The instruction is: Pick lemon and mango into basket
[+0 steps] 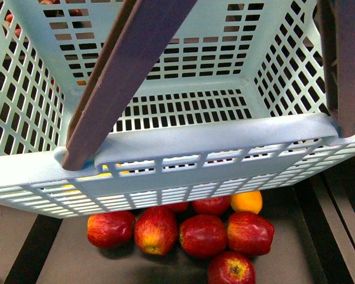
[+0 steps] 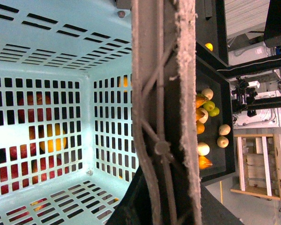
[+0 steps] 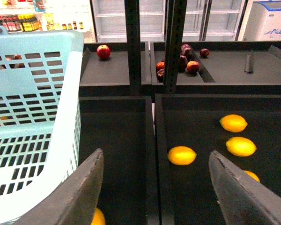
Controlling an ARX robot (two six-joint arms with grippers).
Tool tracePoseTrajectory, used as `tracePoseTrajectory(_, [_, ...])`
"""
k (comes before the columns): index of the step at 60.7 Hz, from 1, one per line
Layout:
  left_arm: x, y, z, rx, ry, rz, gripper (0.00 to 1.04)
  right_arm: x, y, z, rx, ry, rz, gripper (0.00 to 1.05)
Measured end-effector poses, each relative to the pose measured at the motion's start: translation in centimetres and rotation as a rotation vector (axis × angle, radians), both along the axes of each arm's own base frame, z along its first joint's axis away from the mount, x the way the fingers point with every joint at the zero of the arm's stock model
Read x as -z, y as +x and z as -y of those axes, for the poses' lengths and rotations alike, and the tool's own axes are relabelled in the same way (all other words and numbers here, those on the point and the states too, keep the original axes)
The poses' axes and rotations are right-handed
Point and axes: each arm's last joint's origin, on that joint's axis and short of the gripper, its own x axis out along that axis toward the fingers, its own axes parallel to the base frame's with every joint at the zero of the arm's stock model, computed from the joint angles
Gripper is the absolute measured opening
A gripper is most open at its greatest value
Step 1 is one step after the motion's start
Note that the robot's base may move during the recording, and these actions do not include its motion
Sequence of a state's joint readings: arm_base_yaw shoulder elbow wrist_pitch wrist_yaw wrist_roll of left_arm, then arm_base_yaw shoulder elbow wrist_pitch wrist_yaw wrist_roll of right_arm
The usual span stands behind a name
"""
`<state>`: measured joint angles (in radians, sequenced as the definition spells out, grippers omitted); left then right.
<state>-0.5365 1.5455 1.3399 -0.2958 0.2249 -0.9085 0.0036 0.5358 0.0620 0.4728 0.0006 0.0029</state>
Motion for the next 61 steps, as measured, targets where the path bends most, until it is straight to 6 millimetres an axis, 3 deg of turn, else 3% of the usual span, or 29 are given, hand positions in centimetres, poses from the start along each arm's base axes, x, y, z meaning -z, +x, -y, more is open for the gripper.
tracePoseTrajectory(11, [0.0,0.0,0.0,0.0,0.0,0.0,0.05,0.0,0.0,0.0,0.0,0.0,0.0,0.97])
tracePoseTrajectory(61, [-0.03,0.01,-0.06,0.0,-0.002,-0.001,0.05,0.2,-0.04,0.03,0.002,0.0,-0.007,0.96])
